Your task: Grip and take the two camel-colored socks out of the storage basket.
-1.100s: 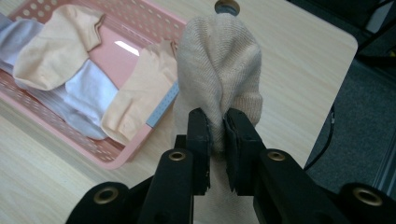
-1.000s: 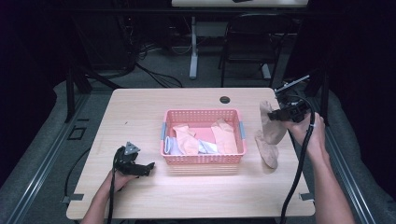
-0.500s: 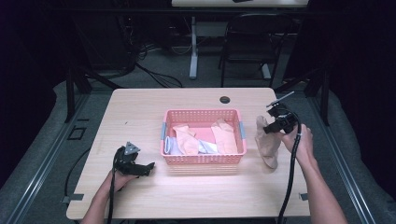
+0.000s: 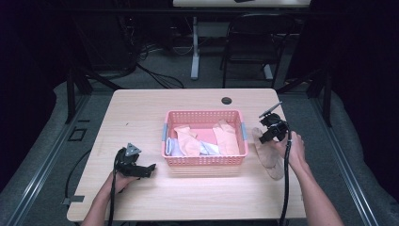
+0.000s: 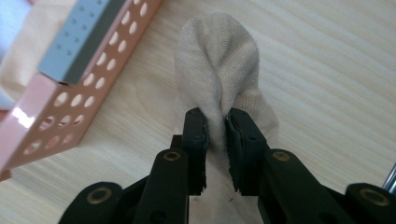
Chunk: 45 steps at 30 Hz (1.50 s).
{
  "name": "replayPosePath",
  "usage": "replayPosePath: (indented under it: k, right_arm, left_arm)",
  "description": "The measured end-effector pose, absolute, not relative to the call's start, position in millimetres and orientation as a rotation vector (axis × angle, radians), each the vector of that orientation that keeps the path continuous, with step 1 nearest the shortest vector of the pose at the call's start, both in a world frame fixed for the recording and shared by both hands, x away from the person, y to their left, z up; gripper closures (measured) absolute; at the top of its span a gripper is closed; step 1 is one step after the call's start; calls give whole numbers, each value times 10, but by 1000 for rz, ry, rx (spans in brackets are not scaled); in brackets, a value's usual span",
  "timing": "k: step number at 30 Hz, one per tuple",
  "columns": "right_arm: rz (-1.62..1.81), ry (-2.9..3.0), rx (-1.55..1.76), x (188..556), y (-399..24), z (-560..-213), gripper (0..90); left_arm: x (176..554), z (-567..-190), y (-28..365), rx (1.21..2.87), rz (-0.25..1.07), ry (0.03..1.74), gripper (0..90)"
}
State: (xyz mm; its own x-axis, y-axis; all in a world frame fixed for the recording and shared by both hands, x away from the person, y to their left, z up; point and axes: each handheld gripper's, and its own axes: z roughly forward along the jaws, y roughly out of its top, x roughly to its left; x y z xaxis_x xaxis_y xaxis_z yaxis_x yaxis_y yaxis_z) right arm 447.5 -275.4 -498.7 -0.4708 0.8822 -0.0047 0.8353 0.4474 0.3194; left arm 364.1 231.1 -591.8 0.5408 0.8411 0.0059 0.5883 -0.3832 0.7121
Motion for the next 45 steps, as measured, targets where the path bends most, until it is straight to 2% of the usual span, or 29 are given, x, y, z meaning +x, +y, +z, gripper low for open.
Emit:
replayPosePath:
  k: [4,6,8,17,22,27,36,45]
  right_arm:
    - [424,2516,1517,4508,-2759,-5005,732]
    - [430,2517,1512,4510,-2757,-4997,638]
    - [444,2511,1510,4501,-2756,-4982,584]
    - [478,2503,1498,4418,-2765,-4858,171]
    - [545,2479,1480,4296,-2741,-4683,44]
    - [586,2494,1415,4130,-2691,-4541,2]
    - [667,2516,1325,3794,-2656,-4407,0]
    - [696,2567,1270,3511,-2540,-4554,0]
  left_arm:
    - [3637,-5919,2311,2111,489,1148,3]
    - [3637,-5919,2311,2111,488,1148,3]
    - [3638,-5919,2311,2111,489,1148,3]
    - [3637,-5919,2311,2111,489,1148,3]
    - [3637,-5919,2311,2111,489,1148,3]
    - [3637,-5919,2311,2111,490,1148,3]
    - [3633,-5918,2311,2111,491,1148,3]
    - [3613,-5916,2314,2116,488,1149,4]
